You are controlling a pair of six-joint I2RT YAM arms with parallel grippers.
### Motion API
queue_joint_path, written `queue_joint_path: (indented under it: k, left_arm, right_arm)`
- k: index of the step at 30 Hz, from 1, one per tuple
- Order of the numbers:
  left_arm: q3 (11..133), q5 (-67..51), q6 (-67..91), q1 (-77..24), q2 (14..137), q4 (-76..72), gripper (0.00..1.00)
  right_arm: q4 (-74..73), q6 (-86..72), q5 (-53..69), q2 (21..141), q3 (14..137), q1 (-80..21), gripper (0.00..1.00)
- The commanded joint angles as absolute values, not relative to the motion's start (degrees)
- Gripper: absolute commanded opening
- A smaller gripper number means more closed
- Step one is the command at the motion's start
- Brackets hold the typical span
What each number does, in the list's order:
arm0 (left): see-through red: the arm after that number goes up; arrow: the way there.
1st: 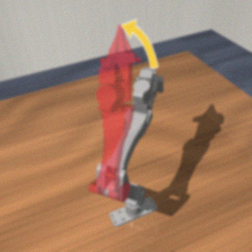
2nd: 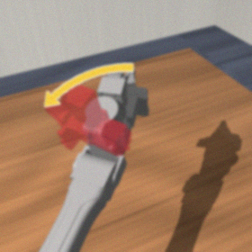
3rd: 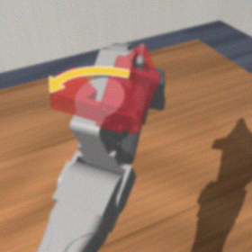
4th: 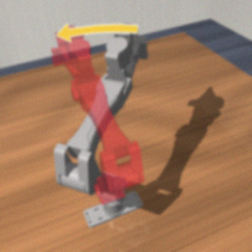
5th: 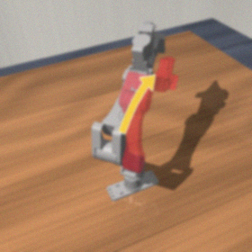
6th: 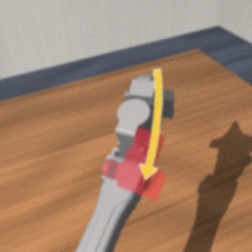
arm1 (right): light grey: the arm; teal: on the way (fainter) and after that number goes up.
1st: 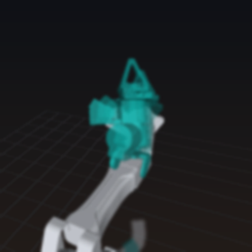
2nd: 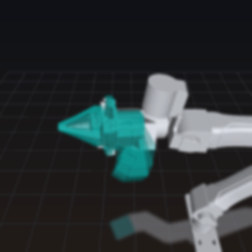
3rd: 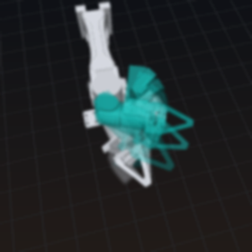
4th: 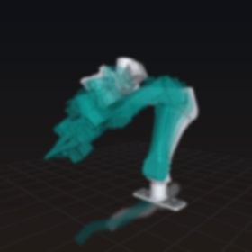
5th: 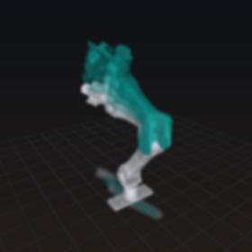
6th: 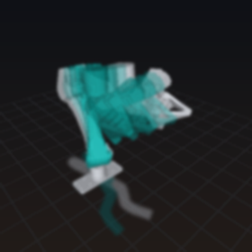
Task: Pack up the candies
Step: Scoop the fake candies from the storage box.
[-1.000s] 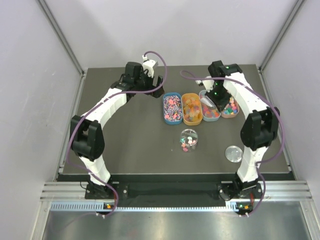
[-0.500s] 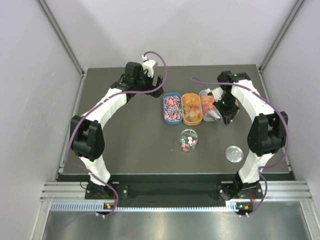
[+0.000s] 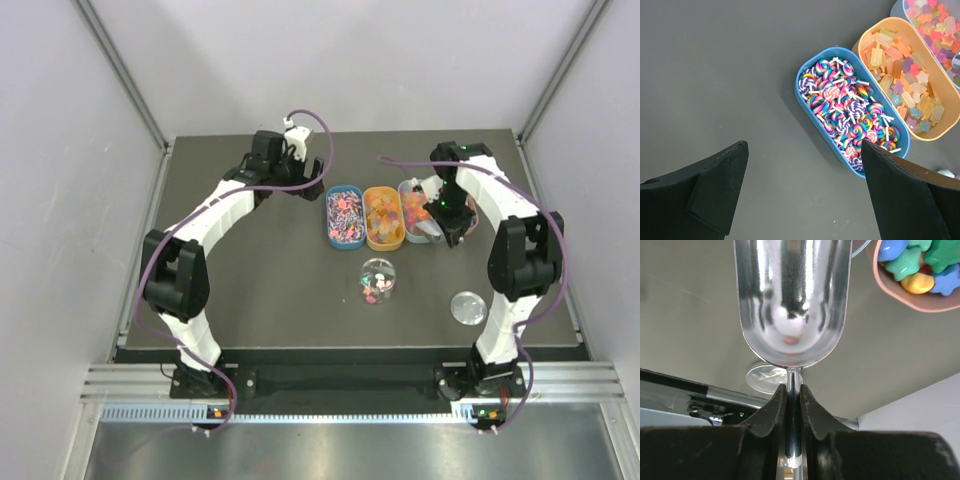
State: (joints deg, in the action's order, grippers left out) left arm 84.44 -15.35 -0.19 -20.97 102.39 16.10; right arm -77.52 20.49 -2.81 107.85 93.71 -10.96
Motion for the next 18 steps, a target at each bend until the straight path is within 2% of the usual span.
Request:
queue_joint_path:
  k: [1,18]
  left_arm:
    - [84.4,-14.9,-0.3,-20.7,102.0,14.0,0.99]
    - [80.6,-15.4,1.6,-20.7,98.5,12.9,0.99]
  right_arm:
    - [-85.3,22.1,-5.2,108.5,97.4,-10.5,0.00]
    - [-85.3,25.6,-10.5,116.3,103.6,-11.9,0.00]
